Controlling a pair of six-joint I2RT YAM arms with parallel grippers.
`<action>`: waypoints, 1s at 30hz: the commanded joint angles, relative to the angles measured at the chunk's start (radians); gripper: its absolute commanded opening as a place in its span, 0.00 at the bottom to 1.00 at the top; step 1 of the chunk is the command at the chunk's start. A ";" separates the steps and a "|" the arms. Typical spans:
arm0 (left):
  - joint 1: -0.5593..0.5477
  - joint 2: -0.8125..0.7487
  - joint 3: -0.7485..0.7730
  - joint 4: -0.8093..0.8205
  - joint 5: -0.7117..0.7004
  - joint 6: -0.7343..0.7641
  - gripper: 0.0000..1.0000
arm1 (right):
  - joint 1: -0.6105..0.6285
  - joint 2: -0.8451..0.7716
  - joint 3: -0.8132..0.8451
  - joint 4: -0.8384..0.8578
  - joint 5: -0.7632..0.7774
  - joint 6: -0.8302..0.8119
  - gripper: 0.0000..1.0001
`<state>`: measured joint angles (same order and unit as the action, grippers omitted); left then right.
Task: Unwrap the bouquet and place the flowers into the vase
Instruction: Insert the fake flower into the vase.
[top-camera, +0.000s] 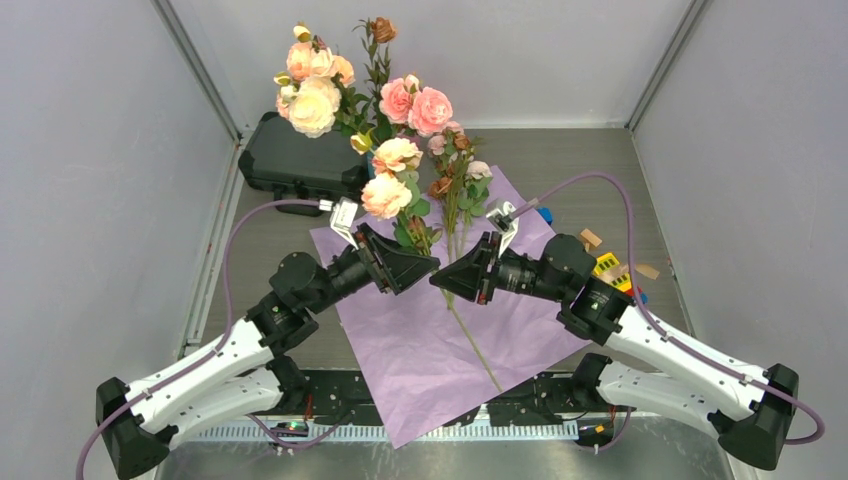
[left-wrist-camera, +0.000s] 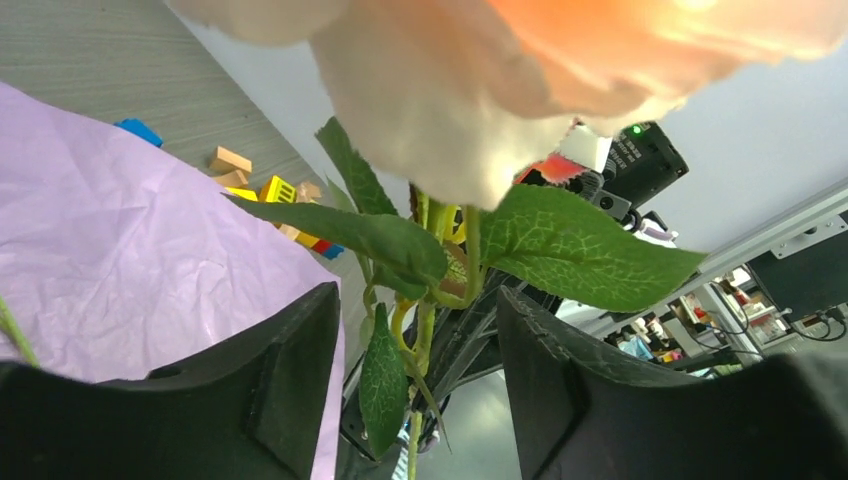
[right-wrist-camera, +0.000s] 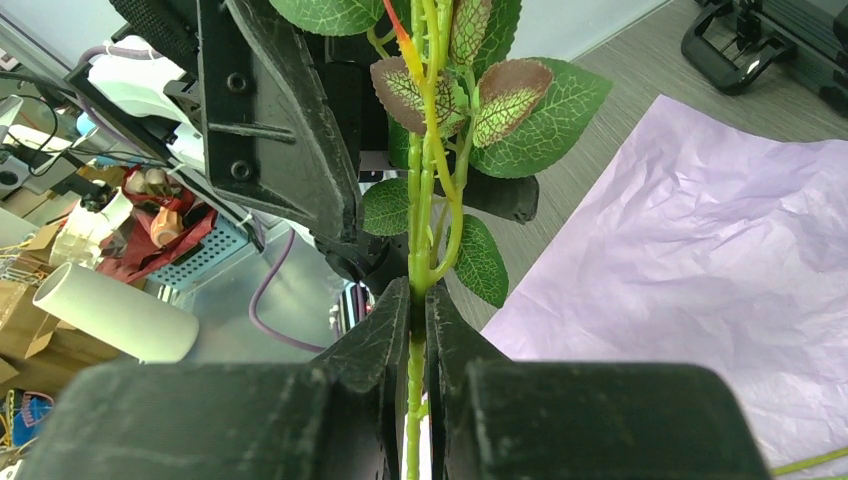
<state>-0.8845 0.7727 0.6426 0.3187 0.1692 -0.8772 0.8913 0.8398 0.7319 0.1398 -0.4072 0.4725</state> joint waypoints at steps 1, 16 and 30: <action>-0.004 -0.009 0.022 0.079 0.015 -0.007 0.56 | 0.009 0.006 0.054 0.035 -0.023 -0.019 0.00; -0.005 -0.012 0.016 0.068 0.013 -0.004 0.05 | 0.012 0.015 0.060 0.012 0.002 -0.031 0.00; -0.004 -0.030 0.098 -0.127 -0.044 0.263 0.00 | 0.012 -0.014 0.096 -0.159 0.129 -0.061 0.47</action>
<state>-0.8841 0.7700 0.6544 0.2817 0.1658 -0.7956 0.9016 0.8505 0.7658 0.0673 -0.3630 0.4438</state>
